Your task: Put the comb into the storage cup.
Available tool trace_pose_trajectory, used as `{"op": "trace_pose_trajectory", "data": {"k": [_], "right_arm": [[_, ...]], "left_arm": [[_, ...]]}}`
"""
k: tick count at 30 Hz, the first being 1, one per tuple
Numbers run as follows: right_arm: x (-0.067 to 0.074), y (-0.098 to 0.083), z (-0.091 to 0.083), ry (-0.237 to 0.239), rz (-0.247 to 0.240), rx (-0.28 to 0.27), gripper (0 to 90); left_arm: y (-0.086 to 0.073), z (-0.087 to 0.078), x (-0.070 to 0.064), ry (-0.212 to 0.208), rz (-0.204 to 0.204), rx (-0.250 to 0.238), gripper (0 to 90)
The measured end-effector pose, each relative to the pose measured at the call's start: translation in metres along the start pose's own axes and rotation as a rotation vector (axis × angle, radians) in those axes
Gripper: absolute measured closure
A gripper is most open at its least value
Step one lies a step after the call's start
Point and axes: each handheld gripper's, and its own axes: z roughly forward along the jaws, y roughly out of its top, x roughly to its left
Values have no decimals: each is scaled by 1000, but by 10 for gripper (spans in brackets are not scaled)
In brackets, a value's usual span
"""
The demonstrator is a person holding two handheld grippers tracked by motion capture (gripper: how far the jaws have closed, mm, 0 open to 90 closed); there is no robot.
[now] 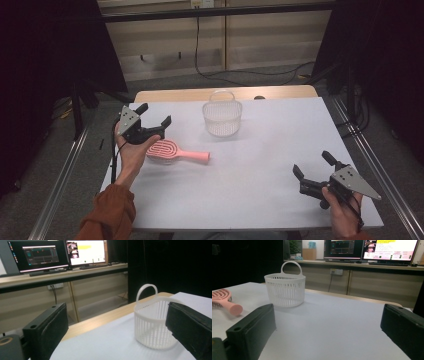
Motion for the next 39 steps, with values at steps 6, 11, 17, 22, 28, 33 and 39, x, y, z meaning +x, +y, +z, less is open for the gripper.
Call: {"op": "trace_pose_trajectory", "data": {"k": [6, 11, 17, 22, 28, 33, 39], "right_arm": [[0, 0, 0, -2, 0, 1, 0], [0, -1, 0, 4, -2, 6, 0], [1, -1, 1, 15, -7, 11, 0], [1, -1, 1, 18, -5, 12, 0], [1, -1, 1, 21, -5, 12, 0], [2, -1, 1, 22, -5, 12, 0], [1, -1, 1, 19, -4, 13, 0]], "left_arm": [[-6, 11, 6, 23, -5, 17, 90], [-8, 13, 12, 49, -25, 25, 111], [-11, 14, 8, 22, -38, 40, 214], [-16, 16, 8, 7, -61, 57, 395], [-20, 17, 11, -19, -61, 87, 537], [-21, 15, 13, -32, -69, 83, 676], [-22, 14, 15, -64, -60, 104, 820]]}}
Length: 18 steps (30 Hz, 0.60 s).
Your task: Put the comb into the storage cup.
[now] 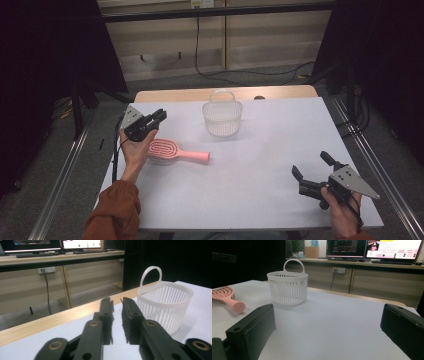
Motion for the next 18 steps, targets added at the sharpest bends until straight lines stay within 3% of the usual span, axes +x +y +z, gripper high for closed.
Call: {"op": "trace_pose_trajectory", "data": {"k": [3, 8, 18], "right_arm": [[0, 0, 0, 0, -1, 1, 0], [0, 0, 0, 1, 3, 1, 0], [0, 0, 0, 0, -1, 1, 0]], "left_arm": [[0, -1, 1, -12, -15, -4, 900], [-2, 0, 1, 1, -40, 31, 900], [0, 1, 6, -24, -102, 101, 900]]}}
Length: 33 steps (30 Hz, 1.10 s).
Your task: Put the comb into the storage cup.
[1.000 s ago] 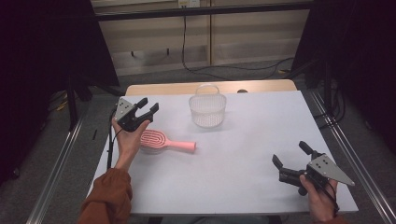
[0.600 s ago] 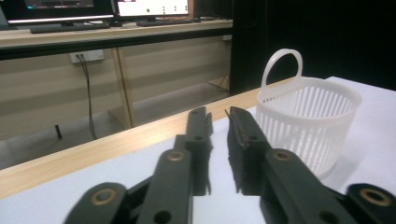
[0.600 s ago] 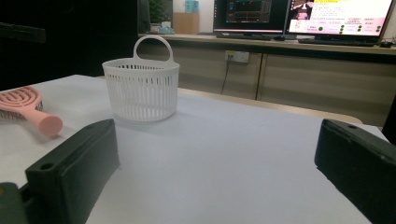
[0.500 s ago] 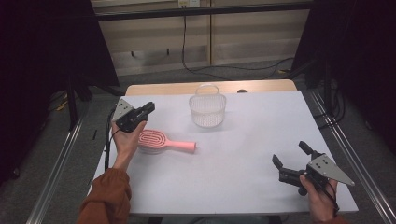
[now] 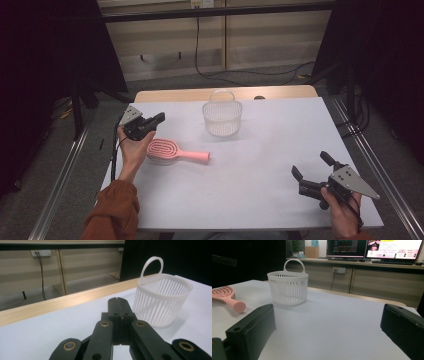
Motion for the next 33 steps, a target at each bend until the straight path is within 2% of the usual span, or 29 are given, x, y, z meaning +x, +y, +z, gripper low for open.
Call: {"op": "trace_pose_trajectory", "data": {"k": [5, 6, 7, 8, 9, 10, 14, 15, 16, 18, 19, 20, 21, 22, 25, 27, 30, 33], "right_arm": [[0, 0, 0, 0, 0, 1, 0], [0, 0, 0, 0, 0, 0, 0], [0, 0, 0, 1, 0, 0, 0], [0, 0, 0, 1, 0, 0, 0], [0, 0, 0, 3, 0, -1, 0], [0, 0, 0, 3, 0, -1, 0], [0, 0, 0, 2, -2, 6, 0], [1, 0, 0, 1, -2, 3, 0], [1, 0, 0, 2, -1, 3, 0], [0, 0, 0, 0, -1, 4, 0], [0, 0, 0, 4, -2, 7, 0], [0, 0, 0, 5, -2, 9, 0], [0, -1, 1, 5, 0, 15, 0], [0, -1, 1, 5, -2, 17, 0], [0, 0, 0, 7, 0, 13, 0], [0, 0, 0, 8, -2, 12, 0], [0, 0, 0, 8, 1, 13, 0], [0, 0, 0, 8, 0, 13, 0]], "left_arm": [[3, 0, 1, 0, 0, 36, 900], [4, 1, 1, -14, 9, 56, 900], [6, 1, 2, -29, -1, 83, 900], [6, 1, 2, -29, -1, 83, 900], [8, 2, 2, -44, 0, 119, 900], [8, 2, 2, -44, 0, 119, 900], [13, 6, 2, -62, 8, 171, 900], [13, 6, 2, -62, 8, 171, 900], [11, 9, 5, -58, -2, 199, 900], [11, 10, 7, -57, -6, 213, 900], [12, 11, 10, -51, -6, 242, 900], [12, 11, 10, -51, -6, 242, 900], [15, 11, 11, -35, 18, 270, 900], [15, 11, 11, -35, 18, 270, 900], [21, 12, 13, -31, 38, 322, 900], [22, 13, 13, -35, 35, 328, 900], [20, 17, 13, -35, 54, 381, 900], [18, 21, 14, -21, 64, 387, 900]]}}
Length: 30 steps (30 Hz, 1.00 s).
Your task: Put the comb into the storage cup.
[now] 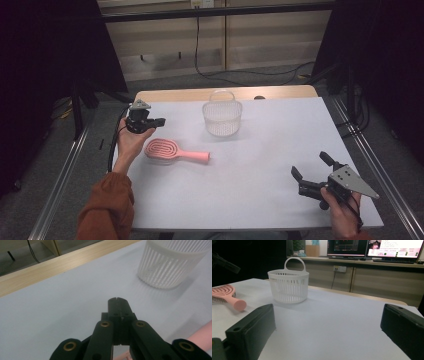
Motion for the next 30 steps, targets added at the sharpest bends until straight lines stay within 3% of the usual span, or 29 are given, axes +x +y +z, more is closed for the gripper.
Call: {"op": "trace_pose_trajectory", "data": {"k": [1, 4, 5, 9, 10, 13, 24, 25, 30], "right_arm": [[0, 0, 0, -1, 0, 1, 0], [0, 0, 0, -3, -1, 3, 0], [0, 0, 1, -5, -3, 3, 0], [0, 0, 0, -3, -1, 2, 0], [0, 0, 0, -4, -1, 2, 0], [0, 0, 0, -5, -1, 2, 0], [0, 0, 1, -6, -3, 4, 0], [0, 0, 1, -7, -4, 5, 0], [0, -1, 1, -8, -4, 5, 0]], "left_arm": [[0, 2, 1, -8, -6, 28, 900], [1, 4, 1, 2, -2, 53, 900], [1, 6, 1, 0, 11, 85, 900], [1, 11, 0, 7, 30, 126, 900], [0, 14, -1, 46, 66, 157, 900], [-2, 18, -5, 53, 91, 187, 900], [-10, 17, -2, 46, 59, 207, 900], [-13, 18, -2, 48, 41, 195, 900], [-17, 16, -2, 44, 45, 216, 900]]}}
